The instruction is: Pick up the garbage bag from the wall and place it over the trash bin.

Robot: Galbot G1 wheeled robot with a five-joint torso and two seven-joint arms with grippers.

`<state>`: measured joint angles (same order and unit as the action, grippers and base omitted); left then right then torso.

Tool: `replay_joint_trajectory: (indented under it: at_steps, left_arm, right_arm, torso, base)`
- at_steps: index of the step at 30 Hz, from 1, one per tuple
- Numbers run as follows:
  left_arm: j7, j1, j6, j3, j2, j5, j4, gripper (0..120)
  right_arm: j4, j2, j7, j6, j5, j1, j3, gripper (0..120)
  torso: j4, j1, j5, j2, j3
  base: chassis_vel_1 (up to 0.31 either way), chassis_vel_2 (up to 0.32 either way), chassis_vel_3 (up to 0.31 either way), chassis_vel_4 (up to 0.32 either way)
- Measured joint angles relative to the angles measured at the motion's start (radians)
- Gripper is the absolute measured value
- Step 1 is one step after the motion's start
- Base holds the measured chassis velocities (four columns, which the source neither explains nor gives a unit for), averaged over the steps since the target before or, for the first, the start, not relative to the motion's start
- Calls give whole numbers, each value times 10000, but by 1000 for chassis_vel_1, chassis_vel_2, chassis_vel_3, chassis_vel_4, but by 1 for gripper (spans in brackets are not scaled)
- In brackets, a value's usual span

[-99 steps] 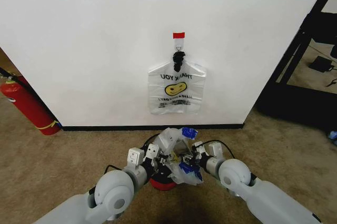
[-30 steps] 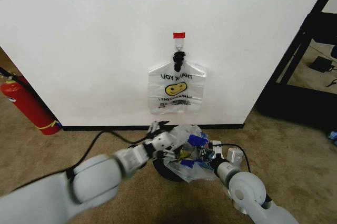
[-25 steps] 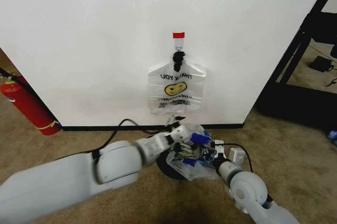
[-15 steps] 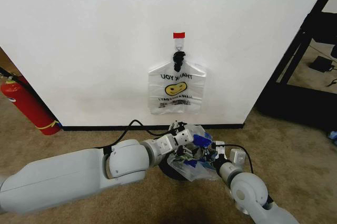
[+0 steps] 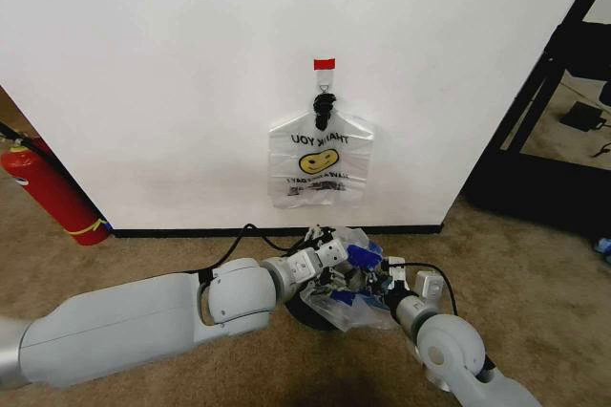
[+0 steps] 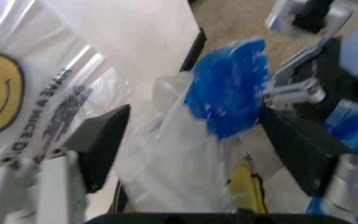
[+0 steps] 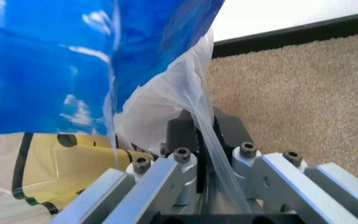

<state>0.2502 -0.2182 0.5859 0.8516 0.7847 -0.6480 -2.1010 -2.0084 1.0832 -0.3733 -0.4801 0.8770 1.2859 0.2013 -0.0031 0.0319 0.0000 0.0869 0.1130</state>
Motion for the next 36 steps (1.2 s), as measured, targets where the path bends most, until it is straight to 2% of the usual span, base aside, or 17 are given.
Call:
replay_joint_trajectory:
  at_steps: [2,5,6,12,13,17,21,25,29,31,36]
  left_arm:
    - [23,102,0,143,76,-59,13,68]
    - [334,204,31,318,190,-717,90,59]
    - [334,204,31,318,190,-717,90,59]
    - [401,229,-64,315,299,-823,313,33]
    - [401,229,-64,315,299,-823,313,33]
    - [413,169,-124,307,321,-831,375,19]
    - [525,96,-234,305,359,-877,436,0]
    - [865,134,-249,295,490,-1311,546,0]
    - [1652,297,5,-58,943,-2886,938,0]
    - [1812,345,57,-130,1048,-3192,1069,0]
    - [2586,574,257,-595,1672,-4519,2127,0]
  right_arm:
    - [-17,-43,6,0,0,19,-23,1]
    - [-72,-25,8,0,-21,104,-30,1]
    - [-72,-25,8,0,-21,104,-30,1]
    - [-100,21,67,9,-136,265,-48,1]
    - [-100,21,67,9,-136,265,-48,1]
    - [-64,0,78,11,-143,248,-68,1]
    - [-29,-16,106,26,-167,231,-79,1]
    - [-28,-13,125,41,-202,237,-78,1]
    - [-67,-4,291,140,-458,356,-71,1]
    - [-72,-5,364,174,-589,390,-78,1]
    - [-184,-43,745,531,-1277,621,-186,1]
  torso:
    - [-1,0,1,0,0]
    - [0,0,0,0,0]
    - [0,0,0,0,0]
    - [0,0,0,0,0]
    - [0,0,0,0,0]
    - [0,0,0,0,0]
    - [1,0,0,0,0]
    - [1,0,-1,0,0]
    - [0,0,0,0,0]
    - [0,0,0,0,0]
    - [-1,0,0,0,0]
  base:
    - [0,0,0,0]
    - [0,0,0,0]
    - [0,0,0,0]
    - [0,0,0,0]
    - [0,0,0,0]
    - [0,0,0,0]
    - [0,0,0,0]
    - [0,0,0,0]
    - [0,0,0,0]
    - [0,0,0,0]
    - [0,0,0,0]
